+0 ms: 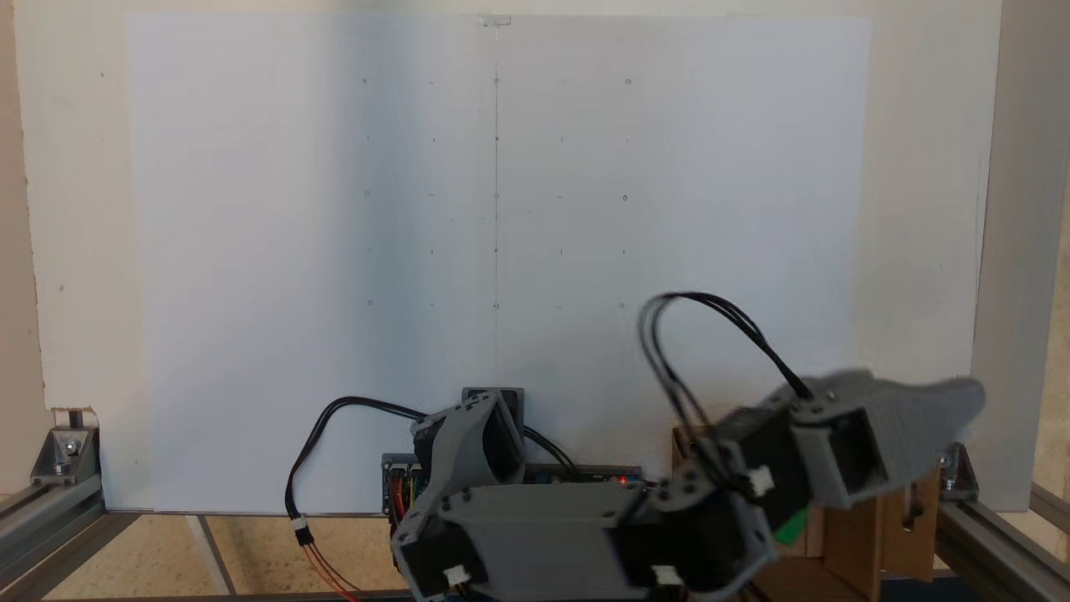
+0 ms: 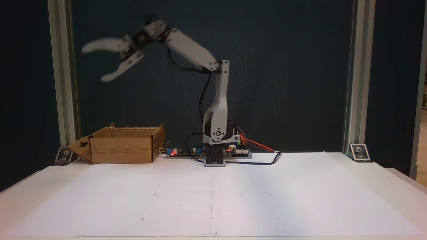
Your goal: Grasp a green dice and put it in the bin.
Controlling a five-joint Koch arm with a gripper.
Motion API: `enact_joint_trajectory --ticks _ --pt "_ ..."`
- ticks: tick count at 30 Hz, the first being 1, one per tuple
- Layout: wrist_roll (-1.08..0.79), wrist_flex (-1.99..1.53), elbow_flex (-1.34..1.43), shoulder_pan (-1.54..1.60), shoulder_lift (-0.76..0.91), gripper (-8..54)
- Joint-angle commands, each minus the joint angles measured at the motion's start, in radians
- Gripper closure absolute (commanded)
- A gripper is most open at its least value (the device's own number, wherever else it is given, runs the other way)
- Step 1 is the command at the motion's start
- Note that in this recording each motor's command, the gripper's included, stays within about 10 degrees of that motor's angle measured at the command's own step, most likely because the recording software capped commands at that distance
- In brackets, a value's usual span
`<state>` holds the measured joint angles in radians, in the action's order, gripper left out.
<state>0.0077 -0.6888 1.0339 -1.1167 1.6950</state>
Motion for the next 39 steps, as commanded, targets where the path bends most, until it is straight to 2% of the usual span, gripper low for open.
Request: enact_joint_trajectory --ticks 1,8,17,31,39 --pt "0.141 0.049 -0.048 0.156 0.066 2.2" --pt "0.144 0.052 0.071 0.667 0.149 2.1" --pt "0.149 0.395 0.634 1.295 0.345 2.3" --pt "0.143 0.998 1.276 1.161 0.664 1.5" --pt "0.132 1.336 1.618 1.157 0.675 2.4"
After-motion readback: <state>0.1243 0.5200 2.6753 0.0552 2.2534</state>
